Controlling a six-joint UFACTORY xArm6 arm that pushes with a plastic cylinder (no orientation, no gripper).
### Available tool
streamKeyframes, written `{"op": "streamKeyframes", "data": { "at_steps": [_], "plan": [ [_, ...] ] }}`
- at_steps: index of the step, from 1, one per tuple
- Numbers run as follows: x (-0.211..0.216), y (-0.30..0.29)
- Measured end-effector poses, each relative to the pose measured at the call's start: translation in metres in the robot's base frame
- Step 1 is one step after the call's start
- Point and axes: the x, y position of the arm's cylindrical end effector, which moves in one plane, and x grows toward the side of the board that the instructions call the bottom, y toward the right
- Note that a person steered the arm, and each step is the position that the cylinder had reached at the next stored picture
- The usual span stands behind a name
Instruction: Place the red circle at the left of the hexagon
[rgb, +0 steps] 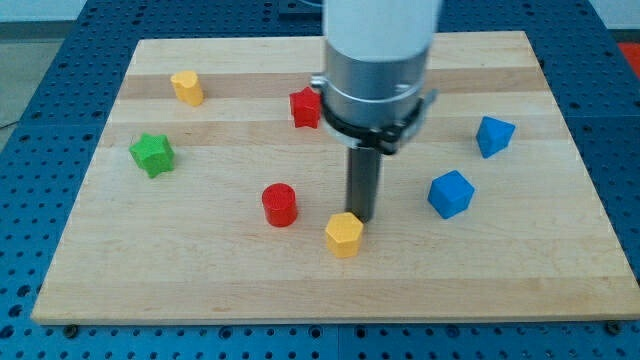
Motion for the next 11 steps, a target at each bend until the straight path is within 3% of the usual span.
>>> {"op": "streamKeyframes", "data": {
  "at_steps": [3,5,6,7,9,11],
  "plan": [
    [0.028,-0.021],
    [-0.052,-0.058],
    [-0.029,-0.087],
    [0.006,-0.079],
    [-0.022,-0.088],
    [0.018,-0.071]
  ]
}}
